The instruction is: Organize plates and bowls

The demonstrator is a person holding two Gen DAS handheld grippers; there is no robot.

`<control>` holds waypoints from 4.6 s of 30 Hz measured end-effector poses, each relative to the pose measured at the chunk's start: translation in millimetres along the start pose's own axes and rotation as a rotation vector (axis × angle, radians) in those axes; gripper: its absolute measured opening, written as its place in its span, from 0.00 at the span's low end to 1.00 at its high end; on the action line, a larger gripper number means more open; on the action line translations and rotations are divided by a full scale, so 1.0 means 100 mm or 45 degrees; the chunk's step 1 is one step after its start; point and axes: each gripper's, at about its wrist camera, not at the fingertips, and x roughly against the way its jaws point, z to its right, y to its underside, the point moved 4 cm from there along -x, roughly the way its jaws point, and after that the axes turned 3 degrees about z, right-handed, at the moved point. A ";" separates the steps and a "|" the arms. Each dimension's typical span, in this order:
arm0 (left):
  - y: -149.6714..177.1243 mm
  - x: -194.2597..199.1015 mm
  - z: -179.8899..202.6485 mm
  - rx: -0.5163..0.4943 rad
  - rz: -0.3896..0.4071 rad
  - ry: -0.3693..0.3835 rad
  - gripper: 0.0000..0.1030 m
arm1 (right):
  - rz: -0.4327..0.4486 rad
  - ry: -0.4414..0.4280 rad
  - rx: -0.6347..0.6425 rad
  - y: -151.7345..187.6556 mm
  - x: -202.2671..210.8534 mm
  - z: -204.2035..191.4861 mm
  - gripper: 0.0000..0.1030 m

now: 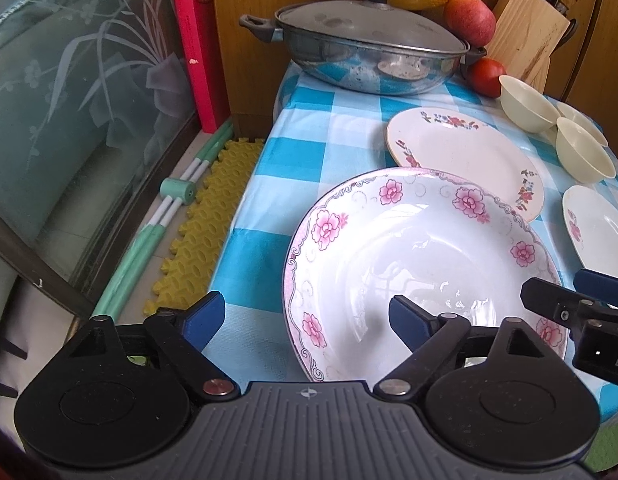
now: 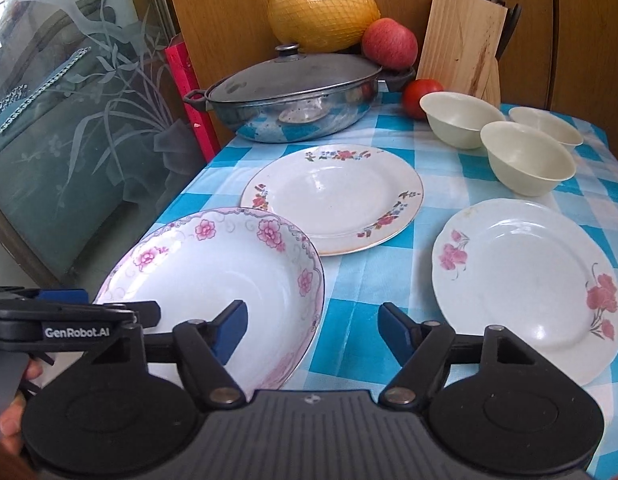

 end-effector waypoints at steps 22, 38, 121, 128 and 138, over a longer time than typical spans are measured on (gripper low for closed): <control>-0.22 -0.09 0.09 -0.055 -0.027 0.042 0.83 | -0.069 -0.061 -0.084 -0.09 -0.13 0.18 0.47; -0.73 -0.24 0.41 -0.121 0.036 0.106 0.81 | -0.022 -0.017 -0.175 -0.45 -0.30 0.52 0.47; -1.16 -1.00 1.37 -0.189 -0.089 0.352 0.70 | -0.041 0.079 -0.401 -0.82 -0.63 1.32 0.32; -1.13 -0.90 1.42 -0.204 -0.077 0.391 0.69 | -0.026 0.072 -0.418 -0.79 -0.50 1.35 0.32; -1.01 -0.74 1.64 -0.267 -0.066 0.452 0.69 | -0.015 0.114 -0.449 -0.63 -0.23 1.48 0.32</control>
